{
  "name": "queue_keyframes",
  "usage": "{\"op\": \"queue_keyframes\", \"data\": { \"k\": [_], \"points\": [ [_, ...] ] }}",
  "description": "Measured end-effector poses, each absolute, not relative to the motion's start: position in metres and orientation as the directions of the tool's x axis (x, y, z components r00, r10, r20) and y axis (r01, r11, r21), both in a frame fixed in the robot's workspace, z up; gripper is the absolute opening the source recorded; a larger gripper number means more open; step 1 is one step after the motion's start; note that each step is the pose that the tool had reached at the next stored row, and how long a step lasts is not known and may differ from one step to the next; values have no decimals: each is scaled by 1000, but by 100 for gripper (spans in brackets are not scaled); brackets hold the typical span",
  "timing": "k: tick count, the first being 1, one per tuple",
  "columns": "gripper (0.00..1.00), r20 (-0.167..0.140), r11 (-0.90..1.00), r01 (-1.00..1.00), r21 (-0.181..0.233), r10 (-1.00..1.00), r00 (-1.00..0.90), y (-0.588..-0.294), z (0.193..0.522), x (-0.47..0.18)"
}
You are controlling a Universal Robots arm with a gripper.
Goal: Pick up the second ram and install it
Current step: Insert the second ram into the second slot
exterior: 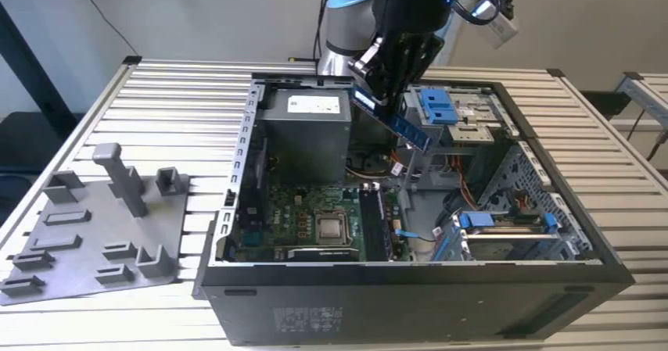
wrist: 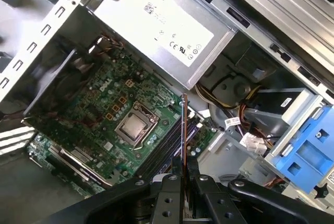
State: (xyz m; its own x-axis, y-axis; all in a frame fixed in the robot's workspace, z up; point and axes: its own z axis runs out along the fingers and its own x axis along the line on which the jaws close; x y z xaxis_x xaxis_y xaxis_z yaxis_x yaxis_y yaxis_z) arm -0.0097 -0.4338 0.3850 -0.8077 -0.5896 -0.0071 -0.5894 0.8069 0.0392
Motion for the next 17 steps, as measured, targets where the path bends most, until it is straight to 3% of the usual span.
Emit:
{"op": "queue_keyframes", "data": {
  "k": [17],
  "points": [
    [14,-7,891,-452,39,-452,-892,-434,380,-10]
  ]
}}
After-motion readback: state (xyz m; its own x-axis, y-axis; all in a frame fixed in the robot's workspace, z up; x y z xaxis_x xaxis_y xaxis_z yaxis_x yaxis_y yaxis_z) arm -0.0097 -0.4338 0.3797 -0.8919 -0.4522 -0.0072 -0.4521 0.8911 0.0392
